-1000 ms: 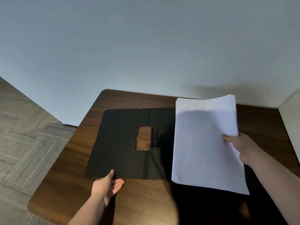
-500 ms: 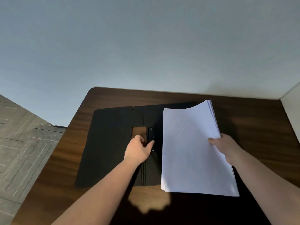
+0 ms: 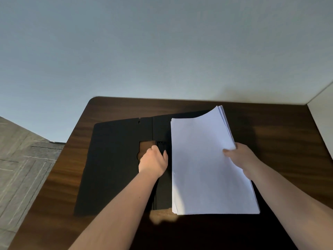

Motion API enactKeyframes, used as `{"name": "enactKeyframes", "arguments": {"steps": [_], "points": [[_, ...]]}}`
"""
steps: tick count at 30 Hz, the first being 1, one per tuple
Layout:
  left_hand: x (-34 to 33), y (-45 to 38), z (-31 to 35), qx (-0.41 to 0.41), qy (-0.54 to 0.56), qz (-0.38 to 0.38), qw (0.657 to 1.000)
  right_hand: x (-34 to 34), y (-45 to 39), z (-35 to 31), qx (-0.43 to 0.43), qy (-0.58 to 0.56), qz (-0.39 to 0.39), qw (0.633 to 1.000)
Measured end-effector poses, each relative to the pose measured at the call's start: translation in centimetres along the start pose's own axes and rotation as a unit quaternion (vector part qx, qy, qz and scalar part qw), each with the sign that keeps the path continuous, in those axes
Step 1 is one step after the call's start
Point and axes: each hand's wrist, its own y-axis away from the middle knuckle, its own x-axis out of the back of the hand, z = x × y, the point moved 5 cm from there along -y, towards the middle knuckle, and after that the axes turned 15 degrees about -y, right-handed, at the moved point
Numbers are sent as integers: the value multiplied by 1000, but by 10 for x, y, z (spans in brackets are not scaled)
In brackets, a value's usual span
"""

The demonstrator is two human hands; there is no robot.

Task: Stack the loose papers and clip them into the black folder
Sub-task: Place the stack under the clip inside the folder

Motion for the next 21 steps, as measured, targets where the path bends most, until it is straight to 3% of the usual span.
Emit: {"name": "enactKeyframes", "arguments": {"steps": [7, 12, 21], "points": [[-3, -3, -16, -75, 79, -26, 994, -23, 5, -10, 23, 23, -13, 999], [-2, -6, -21, -83, 125, -62, 987, -25, 5, -4, 23, 42, -2, 999], [0, -9, -22, -67, 110, -70, 989, -40, 6, -3, 24, 35, -7, 999]]}}
